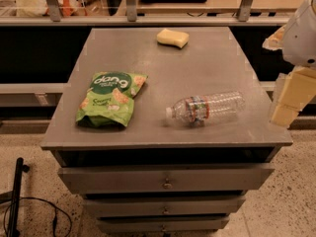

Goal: Move water bottle near sponge

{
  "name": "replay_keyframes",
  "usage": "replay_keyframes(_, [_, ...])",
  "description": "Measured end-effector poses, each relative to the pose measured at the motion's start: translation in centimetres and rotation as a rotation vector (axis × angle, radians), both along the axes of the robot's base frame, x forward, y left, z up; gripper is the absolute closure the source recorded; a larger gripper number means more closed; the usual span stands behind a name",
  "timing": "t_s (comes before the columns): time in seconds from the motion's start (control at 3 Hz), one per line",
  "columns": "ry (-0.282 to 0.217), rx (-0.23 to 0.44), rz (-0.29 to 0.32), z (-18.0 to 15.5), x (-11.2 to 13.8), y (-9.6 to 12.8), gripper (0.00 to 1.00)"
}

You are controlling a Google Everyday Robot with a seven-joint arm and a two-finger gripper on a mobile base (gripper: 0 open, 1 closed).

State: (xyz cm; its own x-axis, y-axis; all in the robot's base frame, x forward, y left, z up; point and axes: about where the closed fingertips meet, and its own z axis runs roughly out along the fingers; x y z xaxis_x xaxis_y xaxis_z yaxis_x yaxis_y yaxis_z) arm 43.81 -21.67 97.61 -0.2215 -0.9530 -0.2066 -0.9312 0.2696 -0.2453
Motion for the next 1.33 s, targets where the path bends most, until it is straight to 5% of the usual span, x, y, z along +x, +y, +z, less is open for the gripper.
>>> replay_keyframes(0.67, [0.006,0.047,0.032,-0.9,1.6,0.3,0.00])
replay_keyframes(1.33, [0.081,0.223,0.173,-5.5,6.3,2.0,0.00])
